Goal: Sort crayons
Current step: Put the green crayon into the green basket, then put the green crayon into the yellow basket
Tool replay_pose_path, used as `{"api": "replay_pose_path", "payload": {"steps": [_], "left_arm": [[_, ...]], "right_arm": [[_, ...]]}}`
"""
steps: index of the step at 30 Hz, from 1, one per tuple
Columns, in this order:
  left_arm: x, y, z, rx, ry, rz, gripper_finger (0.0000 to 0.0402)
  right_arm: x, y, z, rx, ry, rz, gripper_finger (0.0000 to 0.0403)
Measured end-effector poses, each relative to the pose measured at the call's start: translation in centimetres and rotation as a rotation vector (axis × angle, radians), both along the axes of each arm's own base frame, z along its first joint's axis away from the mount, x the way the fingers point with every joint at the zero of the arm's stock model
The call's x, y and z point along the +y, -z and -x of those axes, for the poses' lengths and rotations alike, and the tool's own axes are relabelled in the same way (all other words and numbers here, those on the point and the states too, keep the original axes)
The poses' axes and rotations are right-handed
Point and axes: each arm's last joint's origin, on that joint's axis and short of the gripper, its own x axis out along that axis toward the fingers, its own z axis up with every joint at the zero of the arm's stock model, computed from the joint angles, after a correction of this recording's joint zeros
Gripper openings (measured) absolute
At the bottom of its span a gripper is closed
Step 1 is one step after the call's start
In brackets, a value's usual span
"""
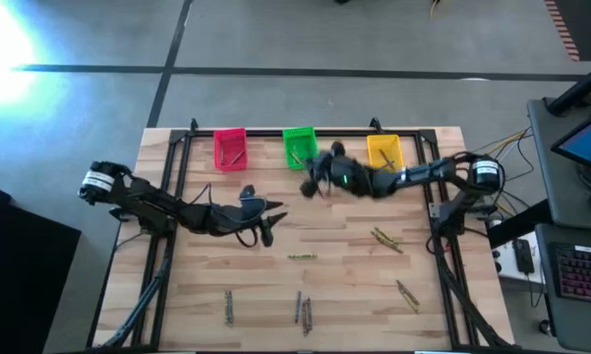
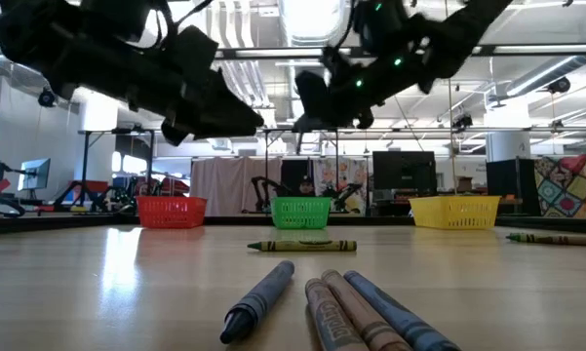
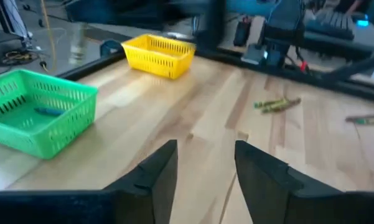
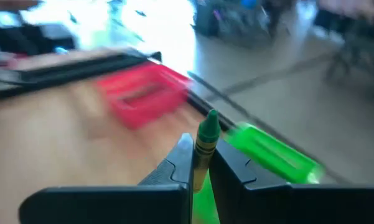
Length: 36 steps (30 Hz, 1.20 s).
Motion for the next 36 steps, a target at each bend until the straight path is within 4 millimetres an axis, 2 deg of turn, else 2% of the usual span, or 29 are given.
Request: {"api": "replay_pose_path", "payload": {"steps": [5,8,11,16,20,24,28,32,36], "left_arm": [[0.2,-1.2,-0.2,-0.015,0.021,0.001,0.0155],[0.2,-1.7,-0.4,0.020,0.024,-0.003,0.0154],[0.2,-1.8,-0.6,0.104,0.022,-0.015,0.0153],[0.1,-2.2,-1.0,0.239,0.019,-0.019,0.0153],[-0.2,-2.3,-1.6,0.321,0.090,-0.004,0.0153],[-0.7,-1.4,-2.1,0.371,0.201,0.043,0.0153],[-0.9,-0.5,-2.0,0.399,0.206,0.044,0.0152],[-0.9,0.1,-2.4,0.384,0.183,0.049,0.0152],[-1.1,1.4,-3.5,0.352,0.187,0.053,0.0152]], "right_arm": [[-6.6,-0.1,0.5,0.024,0.052,-0.165,0.0032],[-9.1,0.4,0.1,0.031,0.050,-0.207,0.0062],[-10.4,0.8,-0.7,0.046,0.028,-0.235,0.0104],[-10.4,1.9,-2.3,0.123,0.021,-0.298,0.0169],[-9.1,1.6,-2.4,0.241,0.009,-0.351,0.0194],[-5.8,0.5,-0.7,0.493,-0.074,-0.373,0.0193],[-1.2,-0.3,1.9,0.699,-0.141,-0.432,0.0178],[3.3,-0.6,4.8,0.813,-0.185,-0.481,0.0162],[7.0,0.2,8.4,0.907,-0.176,-0.546,0.0147]]}}
